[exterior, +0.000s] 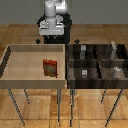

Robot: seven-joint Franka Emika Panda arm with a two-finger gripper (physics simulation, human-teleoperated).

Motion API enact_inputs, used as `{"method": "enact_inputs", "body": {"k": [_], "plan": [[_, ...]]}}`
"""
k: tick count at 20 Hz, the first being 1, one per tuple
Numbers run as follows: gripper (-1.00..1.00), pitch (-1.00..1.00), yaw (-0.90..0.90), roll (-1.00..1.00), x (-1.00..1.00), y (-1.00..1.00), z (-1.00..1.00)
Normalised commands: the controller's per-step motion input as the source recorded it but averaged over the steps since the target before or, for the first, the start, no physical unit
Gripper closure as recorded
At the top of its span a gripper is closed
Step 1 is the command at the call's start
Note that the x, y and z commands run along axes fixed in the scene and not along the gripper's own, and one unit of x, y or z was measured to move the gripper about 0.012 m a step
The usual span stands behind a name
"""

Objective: Place the box of cereal into the appropriate compartment.

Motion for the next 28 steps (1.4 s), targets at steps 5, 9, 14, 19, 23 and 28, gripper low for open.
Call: {"method": "enact_inputs", "body": {"k": [5,9,14,19,23,28], "plan": [[-1.00,0.00,0.00,0.00,0.00,0.00,0.00],[-1.00,0.00,0.00,0.00,0.00,-0.25,0.00],[-1.00,0.00,0.00,0.00,0.80,0.00,0.00],[-1.00,0.00,0.00,0.00,1.00,0.00,0.00],[-1.00,0.00,0.00,0.00,1.00,0.00,0.00],[-1.00,0.00,0.00,0.00,0.40,0.00,0.00]]}}
